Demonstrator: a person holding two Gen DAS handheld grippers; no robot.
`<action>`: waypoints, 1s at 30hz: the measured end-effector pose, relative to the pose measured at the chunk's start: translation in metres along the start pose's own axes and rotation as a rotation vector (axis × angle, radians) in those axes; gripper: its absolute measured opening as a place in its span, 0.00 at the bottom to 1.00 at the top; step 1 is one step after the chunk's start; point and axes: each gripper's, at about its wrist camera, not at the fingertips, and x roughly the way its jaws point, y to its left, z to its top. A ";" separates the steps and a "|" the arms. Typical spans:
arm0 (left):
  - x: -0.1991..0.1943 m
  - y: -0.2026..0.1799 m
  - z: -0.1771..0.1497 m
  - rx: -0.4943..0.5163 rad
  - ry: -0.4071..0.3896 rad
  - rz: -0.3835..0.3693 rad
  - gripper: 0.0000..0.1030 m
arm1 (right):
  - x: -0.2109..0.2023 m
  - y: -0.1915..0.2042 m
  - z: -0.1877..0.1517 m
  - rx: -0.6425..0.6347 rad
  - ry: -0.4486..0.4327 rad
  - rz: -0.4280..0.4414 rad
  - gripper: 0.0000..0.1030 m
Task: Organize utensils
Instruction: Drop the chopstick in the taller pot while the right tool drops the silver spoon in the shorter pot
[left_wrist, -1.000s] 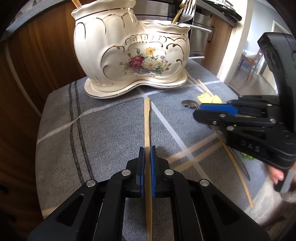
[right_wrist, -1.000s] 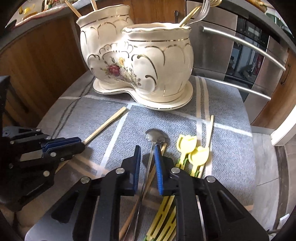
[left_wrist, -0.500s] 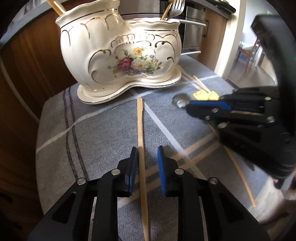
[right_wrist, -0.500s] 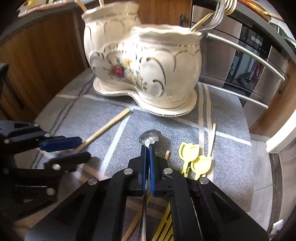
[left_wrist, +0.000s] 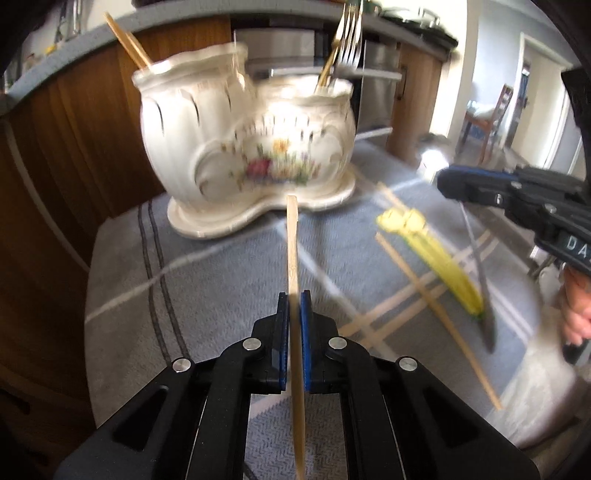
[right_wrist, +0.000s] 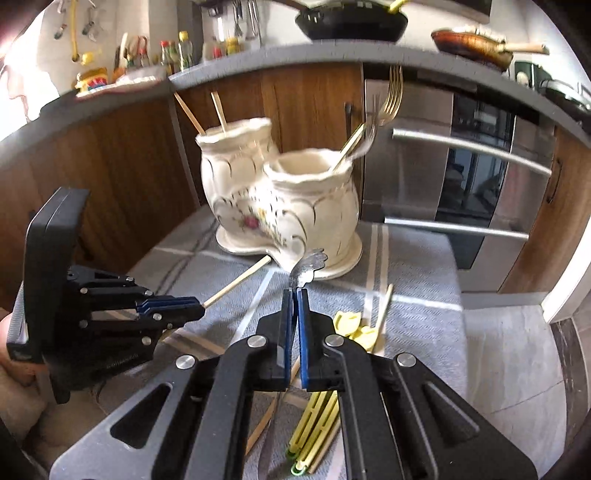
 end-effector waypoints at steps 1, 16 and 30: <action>-0.005 0.000 0.001 0.003 -0.025 -0.009 0.07 | -0.006 0.002 0.001 -0.009 -0.018 -0.003 0.02; -0.060 0.008 0.021 -0.025 -0.351 -0.045 0.07 | -0.049 0.015 0.030 -0.074 -0.195 -0.023 0.02; -0.086 0.064 0.096 -0.208 -0.652 -0.063 0.07 | -0.053 0.007 0.109 -0.058 -0.387 -0.038 0.02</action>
